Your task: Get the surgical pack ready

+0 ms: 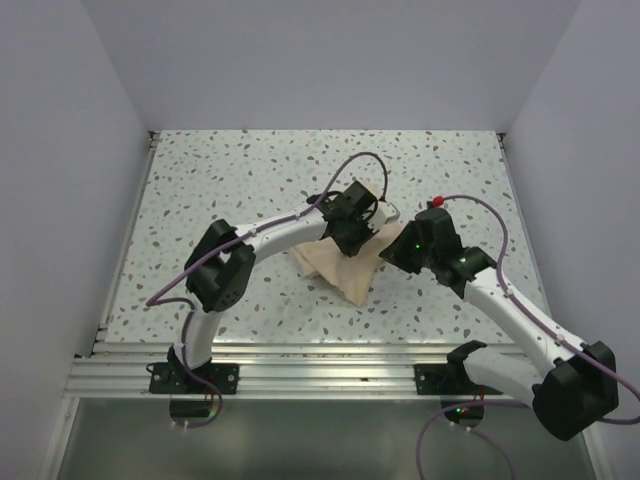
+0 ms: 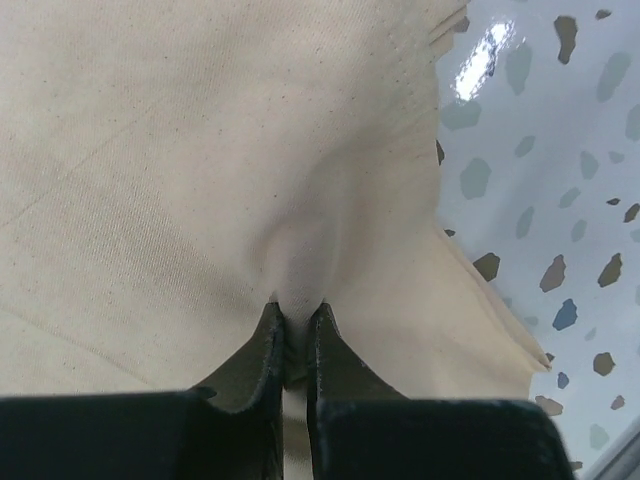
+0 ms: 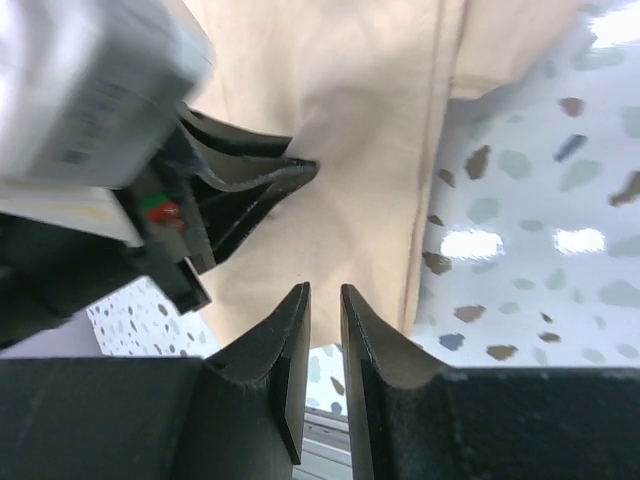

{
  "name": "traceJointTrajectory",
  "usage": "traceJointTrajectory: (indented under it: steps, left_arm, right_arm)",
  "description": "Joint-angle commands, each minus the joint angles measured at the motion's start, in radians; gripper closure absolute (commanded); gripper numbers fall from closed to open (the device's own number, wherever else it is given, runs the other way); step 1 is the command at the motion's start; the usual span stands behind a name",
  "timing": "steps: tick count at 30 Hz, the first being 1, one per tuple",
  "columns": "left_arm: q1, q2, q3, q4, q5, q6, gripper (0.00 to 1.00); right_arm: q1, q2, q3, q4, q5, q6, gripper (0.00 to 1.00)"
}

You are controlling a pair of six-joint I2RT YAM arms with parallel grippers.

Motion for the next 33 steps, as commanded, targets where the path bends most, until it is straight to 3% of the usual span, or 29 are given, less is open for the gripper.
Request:
traceJointTrajectory:
  steps: [1,8,13,17,18,19,20,23,29,30,31,33]
  left_arm:
    - [-0.038,-0.049,-0.079,0.11,-0.086,-0.044,1.0]
    - [-0.087,-0.039,-0.097,0.126,-0.174,-0.047,0.98]
    - [-0.095,-0.087,-0.093,0.135,-0.186,-0.079,0.68]
    - [-0.09,-0.121,-0.053,0.093,-0.195,-0.142,0.6]
    - [-0.09,-0.13,-0.056,0.093,-0.195,-0.17,0.5]
    - [-0.09,-0.141,-0.059,0.096,-0.191,-0.182,0.3]
    - [-0.09,-0.165,-0.067,0.101,-0.189,-0.194,0.25]
    - [-0.09,-0.225,-0.096,0.1,-0.209,-0.253,0.21]
    - [-0.037,-0.473,-0.326,0.168,-0.399,-0.516,0.17]
    - [-0.015,-0.505,-0.402,0.176,-0.407,-0.605,0.13]
    - [0.038,-0.553,-0.427,0.167,-0.433,-0.657,0.0]
    - [0.097,-0.579,-0.475,0.109,-0.435,-0.805,0.0]
  right_arm:
    - [-0.032,-0.052,0.046,-0.169,0.081,-0.026,0.78]
    - [-0.082,-0.042,0.06,-0.195,0.052,-0.051,0.77]
    - [-0.096,-0.051,0.05,-0.201,0.052,-0.046,0.77]
    - [-0.119,-0.058,0.048,-0.203,0.033,-0.058,0.77]
    - [-0.122,-0.055,0.053,-0.204,0.027,-0.066,0.76]
    - [-0.125,-0.048,0.054,-0.206,0.024,-0.069,0.76]
    - [-0.127,-0.045,0.057,-0.205,0.021,-0.071,0.76]
    - [-0.13,-0.032,0.062,-0.188,0.02,-0.075,0.76]
    - [-0.128,-0.016,0.031,-0.139,-0.04,-0.063,0.76]
    - [-0.13,-0.012,0.031,-0.136,-0.043,-0.068,0.76]
    - [-0.13,-0.011,0.036,-0.135,-0.045,-0.072,0.76]
    - [-0.13,0.0,0.049,-0.139,-0.052,-0.081,0.76]
